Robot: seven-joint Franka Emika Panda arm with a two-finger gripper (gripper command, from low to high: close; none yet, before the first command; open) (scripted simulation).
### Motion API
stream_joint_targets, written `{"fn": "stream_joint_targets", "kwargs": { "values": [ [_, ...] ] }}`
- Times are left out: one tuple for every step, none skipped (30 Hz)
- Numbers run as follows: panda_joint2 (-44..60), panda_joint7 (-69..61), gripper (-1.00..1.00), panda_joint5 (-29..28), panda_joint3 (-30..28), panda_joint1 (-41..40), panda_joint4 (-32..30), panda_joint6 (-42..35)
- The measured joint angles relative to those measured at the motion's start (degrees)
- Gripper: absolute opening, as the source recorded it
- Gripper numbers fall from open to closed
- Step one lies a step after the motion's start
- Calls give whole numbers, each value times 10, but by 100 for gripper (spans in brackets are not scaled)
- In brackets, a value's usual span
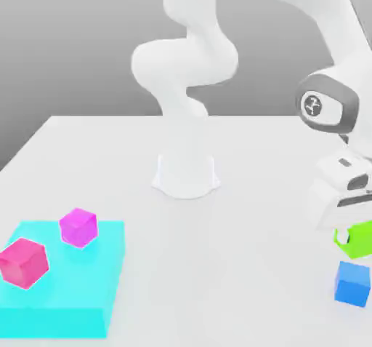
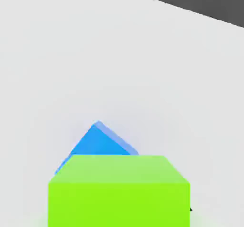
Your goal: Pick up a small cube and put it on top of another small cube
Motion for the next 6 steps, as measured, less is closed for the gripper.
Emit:
{"fn": "stream_joint_targets", "kwargs": {
  "values": [
    [18, 10, -100, -11, -6, 6, 2, 16],
    [38, 20, -100, -23, -14, 12, 3, 33],
    [54, 27, 100, -32, -21, 18, 4, 48],
    [54, 27, 100, -32, -21, 18, 4, 48],
    [54, 27, 100, -32, -21, 18, 4, 48],
    [54, 27, 100, -32, -21, 18, 4, 48]
  ]
}}
